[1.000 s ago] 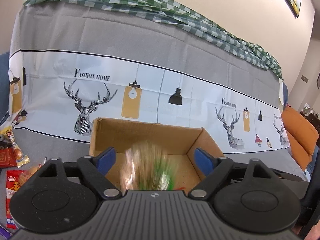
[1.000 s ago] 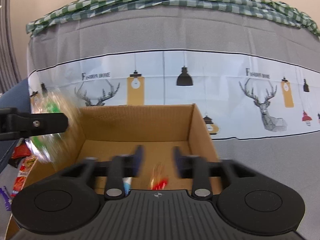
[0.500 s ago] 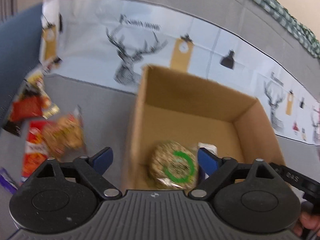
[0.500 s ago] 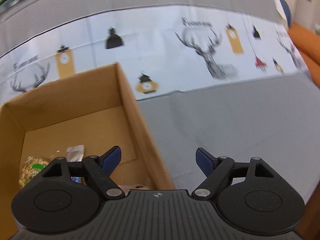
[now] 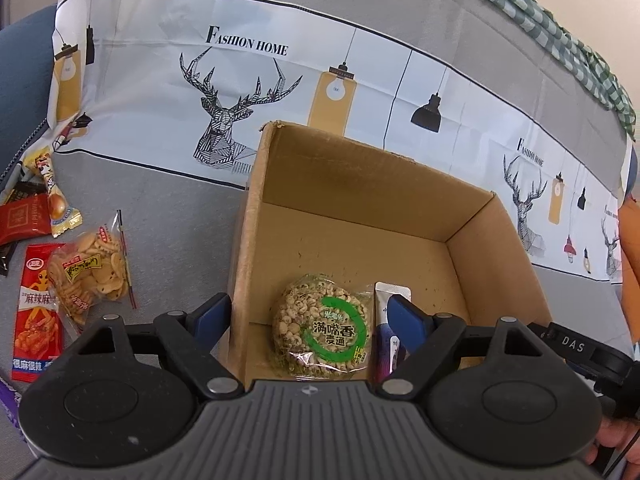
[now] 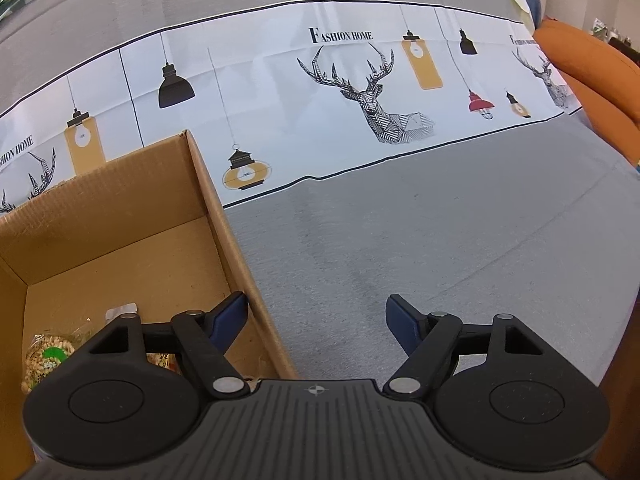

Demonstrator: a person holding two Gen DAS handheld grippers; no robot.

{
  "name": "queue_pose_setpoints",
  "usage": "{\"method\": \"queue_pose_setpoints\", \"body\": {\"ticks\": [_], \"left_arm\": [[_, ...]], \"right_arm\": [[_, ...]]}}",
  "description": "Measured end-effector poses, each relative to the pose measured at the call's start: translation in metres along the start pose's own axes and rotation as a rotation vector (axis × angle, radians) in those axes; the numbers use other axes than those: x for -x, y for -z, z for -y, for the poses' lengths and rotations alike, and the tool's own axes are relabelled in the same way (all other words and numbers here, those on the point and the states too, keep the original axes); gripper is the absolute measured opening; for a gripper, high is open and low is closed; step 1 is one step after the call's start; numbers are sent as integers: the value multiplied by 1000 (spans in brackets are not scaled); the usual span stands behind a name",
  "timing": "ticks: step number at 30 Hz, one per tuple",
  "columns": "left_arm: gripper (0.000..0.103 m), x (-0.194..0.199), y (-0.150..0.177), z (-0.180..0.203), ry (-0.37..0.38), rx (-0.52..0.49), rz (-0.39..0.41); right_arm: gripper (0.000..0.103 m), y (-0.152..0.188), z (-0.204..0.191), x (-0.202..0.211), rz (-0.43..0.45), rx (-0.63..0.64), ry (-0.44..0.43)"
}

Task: Organize snacks
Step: 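Open both grippers to drop the snacks into the box, then move left tool to the red spicy pack while right tool reaches the purple bar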

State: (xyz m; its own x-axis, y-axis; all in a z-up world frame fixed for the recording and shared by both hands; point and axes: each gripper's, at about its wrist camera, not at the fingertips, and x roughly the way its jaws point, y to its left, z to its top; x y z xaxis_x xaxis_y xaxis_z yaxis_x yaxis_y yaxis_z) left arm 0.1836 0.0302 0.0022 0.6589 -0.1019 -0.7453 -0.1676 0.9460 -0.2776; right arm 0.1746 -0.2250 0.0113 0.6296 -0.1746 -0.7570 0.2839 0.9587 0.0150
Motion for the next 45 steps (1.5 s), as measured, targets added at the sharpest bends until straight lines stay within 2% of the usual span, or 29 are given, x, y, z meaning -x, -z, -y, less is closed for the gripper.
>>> {"method": "queue_pose_setpoints", "body": {"ticks": [6,10,14,17,18,22,24,28,31,34,36,41,45], "left_arm": [[89,-3,1,3,16,-26,-4],[89,-4,0,0,17,-25,-9],[89,5,0,-4,31,-25,12],[88,19,3,-9,36,-35,64],[84,24,4,-11,34,-41,86],[57,53,9,-27,55,-76,143],[51,69,7,-39,76,-99,142],[49,108,7,-69,102,-159,165],[49,133,15,-100,152,-199,174],[49,137,31,-138,198,-132,153],[49,133,34,-154,170,-71,103],[49,140,37,-179,86,-31,125],[49,140,41,-210,65,65,173]], "right_arm": [[77,-1,4,0,4,-12,17],[78,-2,7,3,9,-36,-7],[78,-2,6,15,62,-53,-59],[78,0,-2,27,113,-44,-96],[78,1,-5,31,131,-34,-102],[78,7,-24,54,236,13,-147],[75,12,-35,68,292,39,-189],[56,27,-60,104,381,83,-355],[54,45,-84,128,417,135,-486],[54,69,-110,146,397,197,-602],[54,84,-128,153,368,239,-663],[53,124,-181,162,282,387,-795],[53,158,-225,165,216,562,-868]]}}
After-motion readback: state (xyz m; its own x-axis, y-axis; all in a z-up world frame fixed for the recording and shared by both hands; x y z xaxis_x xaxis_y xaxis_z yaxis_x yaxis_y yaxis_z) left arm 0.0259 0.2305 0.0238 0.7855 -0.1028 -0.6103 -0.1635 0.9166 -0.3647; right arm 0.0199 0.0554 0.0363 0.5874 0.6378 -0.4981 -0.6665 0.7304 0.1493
